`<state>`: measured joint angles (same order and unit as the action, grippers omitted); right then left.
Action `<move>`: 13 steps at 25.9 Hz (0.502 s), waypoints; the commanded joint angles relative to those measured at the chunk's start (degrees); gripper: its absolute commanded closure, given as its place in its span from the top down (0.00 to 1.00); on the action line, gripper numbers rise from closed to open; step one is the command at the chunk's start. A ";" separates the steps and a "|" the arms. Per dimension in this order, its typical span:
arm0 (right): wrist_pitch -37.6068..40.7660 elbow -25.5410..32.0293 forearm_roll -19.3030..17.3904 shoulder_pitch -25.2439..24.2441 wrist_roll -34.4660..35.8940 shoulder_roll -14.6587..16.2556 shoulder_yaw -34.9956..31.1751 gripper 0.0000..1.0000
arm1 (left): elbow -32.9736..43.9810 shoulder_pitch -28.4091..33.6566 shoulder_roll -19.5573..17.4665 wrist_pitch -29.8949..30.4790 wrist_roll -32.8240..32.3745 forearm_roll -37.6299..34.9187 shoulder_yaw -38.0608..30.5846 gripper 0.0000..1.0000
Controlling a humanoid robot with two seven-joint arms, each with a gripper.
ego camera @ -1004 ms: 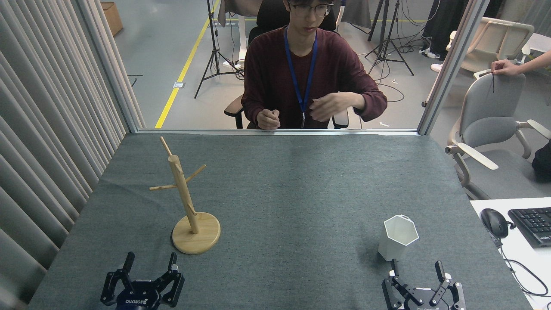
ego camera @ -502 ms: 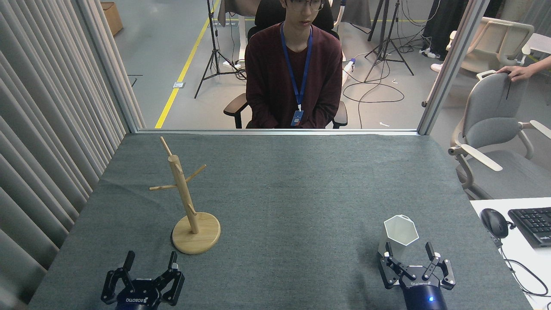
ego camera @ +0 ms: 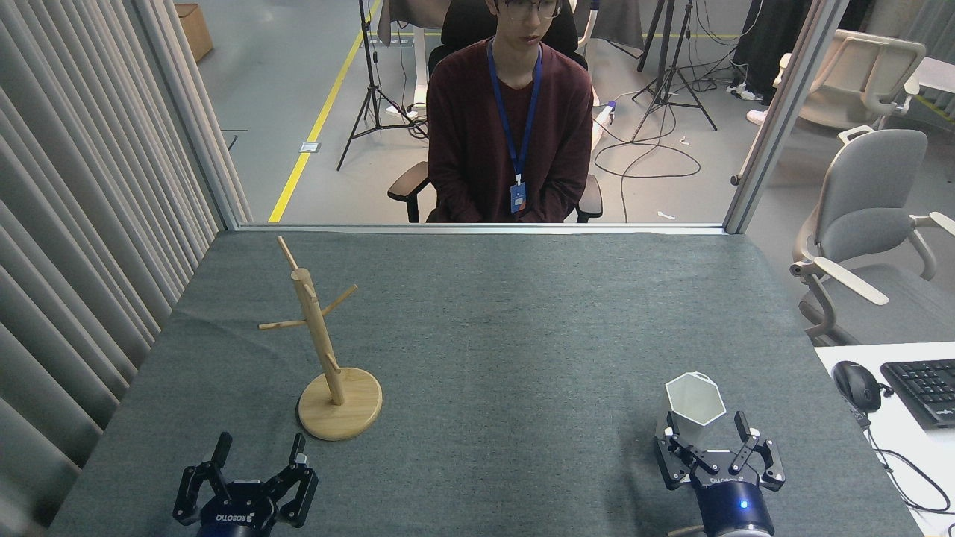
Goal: Hang cup on storage rack
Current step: 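Close the right gripper around the white hexagonal cup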
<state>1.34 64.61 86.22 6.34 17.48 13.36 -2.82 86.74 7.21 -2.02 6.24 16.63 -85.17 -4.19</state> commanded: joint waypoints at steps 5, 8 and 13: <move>0.06 -4.05 0.00 2.98 0.36 -0.17 0.18 0.99 | 0.00 0.00 -0.18 0.00 -0.01 0.00 -0.03 0.99; 0.06 -5.81 0.00 4.12 0.36 -0.26 0.27 0.99 | -0.08 0.00 -0.27 0.00 -0.01 0.00 -0.03 0.99; -0.02 -10.12 0.00 6.58 0.45 -0.70 0.45 0.99 | -0.26 0.00 -0.27 0.00 -0.01 0.00 -0.03 0.99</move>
<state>1.43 56.80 86.22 11.59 17.90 12.86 -2.46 86.57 7.21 -2.27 6.24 16.60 -85.16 -4.22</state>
